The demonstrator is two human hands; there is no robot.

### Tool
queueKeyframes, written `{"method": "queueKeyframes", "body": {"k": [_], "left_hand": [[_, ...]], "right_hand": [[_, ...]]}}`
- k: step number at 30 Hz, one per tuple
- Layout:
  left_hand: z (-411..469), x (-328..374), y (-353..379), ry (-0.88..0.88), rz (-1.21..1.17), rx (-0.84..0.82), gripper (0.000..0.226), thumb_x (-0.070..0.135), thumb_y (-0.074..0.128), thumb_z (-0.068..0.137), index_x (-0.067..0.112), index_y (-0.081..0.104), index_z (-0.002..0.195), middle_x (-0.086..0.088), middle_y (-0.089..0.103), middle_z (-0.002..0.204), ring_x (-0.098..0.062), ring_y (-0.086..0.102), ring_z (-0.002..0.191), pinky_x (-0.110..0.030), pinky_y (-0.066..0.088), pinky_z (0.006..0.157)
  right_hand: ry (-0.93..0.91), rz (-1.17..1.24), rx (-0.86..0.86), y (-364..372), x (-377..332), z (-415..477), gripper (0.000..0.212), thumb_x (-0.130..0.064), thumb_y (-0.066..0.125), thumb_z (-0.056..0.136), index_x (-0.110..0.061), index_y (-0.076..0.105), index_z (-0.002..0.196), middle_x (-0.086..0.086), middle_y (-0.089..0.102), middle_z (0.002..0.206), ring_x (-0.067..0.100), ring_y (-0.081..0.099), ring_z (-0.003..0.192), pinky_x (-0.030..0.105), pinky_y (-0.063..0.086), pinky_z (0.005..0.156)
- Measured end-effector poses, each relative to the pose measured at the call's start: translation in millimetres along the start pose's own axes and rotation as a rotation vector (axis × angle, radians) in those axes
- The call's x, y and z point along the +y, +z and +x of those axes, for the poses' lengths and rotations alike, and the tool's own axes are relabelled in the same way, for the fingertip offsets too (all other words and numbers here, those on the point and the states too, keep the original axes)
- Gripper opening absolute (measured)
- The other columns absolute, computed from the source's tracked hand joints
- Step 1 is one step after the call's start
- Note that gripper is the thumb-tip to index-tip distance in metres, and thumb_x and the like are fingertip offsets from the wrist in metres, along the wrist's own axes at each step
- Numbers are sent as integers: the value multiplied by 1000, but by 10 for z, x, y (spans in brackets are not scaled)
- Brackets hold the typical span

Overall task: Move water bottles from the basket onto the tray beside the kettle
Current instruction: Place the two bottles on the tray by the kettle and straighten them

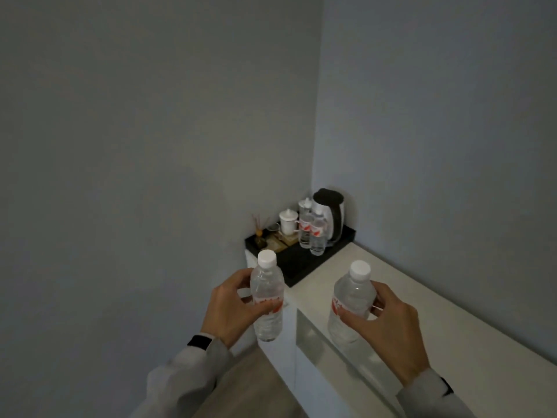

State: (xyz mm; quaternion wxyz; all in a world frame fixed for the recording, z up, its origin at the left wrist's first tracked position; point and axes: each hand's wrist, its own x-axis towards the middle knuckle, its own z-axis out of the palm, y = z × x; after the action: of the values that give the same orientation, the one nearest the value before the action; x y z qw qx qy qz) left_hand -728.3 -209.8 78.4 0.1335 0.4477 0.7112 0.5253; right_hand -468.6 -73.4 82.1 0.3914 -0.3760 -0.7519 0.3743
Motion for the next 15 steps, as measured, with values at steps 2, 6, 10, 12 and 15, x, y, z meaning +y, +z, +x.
{"method": "queueKeyframes", "body": {"k": [2,6,10,12,15], "left_hand": [[282,-114,-135,8,19,3,64,57,89,58,41,63,115,25,69,105,8,62,102,-18,57,80],[814,-348,-384,12,9,6,58,53,90,58,46,63,109,28,69,102,7,64,100,-12,54,77],[1312,-615,-607,28,-12,-21,58,53,89,59,46,62,110,28,69,103,6,64,100,-14,55,79],[1585,-781,-697,55,-28,-36,58,55,88,58,46,62,110,26,70,104,6,64,100,-12,55,77],[1975,-1044,-830,74,-71,-89,58,50,90,58,46,63,108,26,70,102,6,64,100,-11,55,77]], "right_hand": [[-2,0,-12,256,-34,260,46,-49,88,60,-52,59,96,-26,71,90,-9,67,87,23,56,77],[9,-3,-34,727,-112,737,47,-42,89,63,-48,60,100,-18,72,94,-1,69,87,29,59,81],[35,-24,-17,1155,-205,1098,53,-46,89,63,-43,63,108,-22,72,98,-5,68,92,23,57,81],[30,-49,14,1382,-249,1251,53,-44,89,64,-39,63,110,-24,71,97,-7,68,92,19,56,80],[26,-104,89,1730,-331,1383,53,-39,90,65,-29,65,111,-23,71,99,-13,65,92,10,53,79]]}}
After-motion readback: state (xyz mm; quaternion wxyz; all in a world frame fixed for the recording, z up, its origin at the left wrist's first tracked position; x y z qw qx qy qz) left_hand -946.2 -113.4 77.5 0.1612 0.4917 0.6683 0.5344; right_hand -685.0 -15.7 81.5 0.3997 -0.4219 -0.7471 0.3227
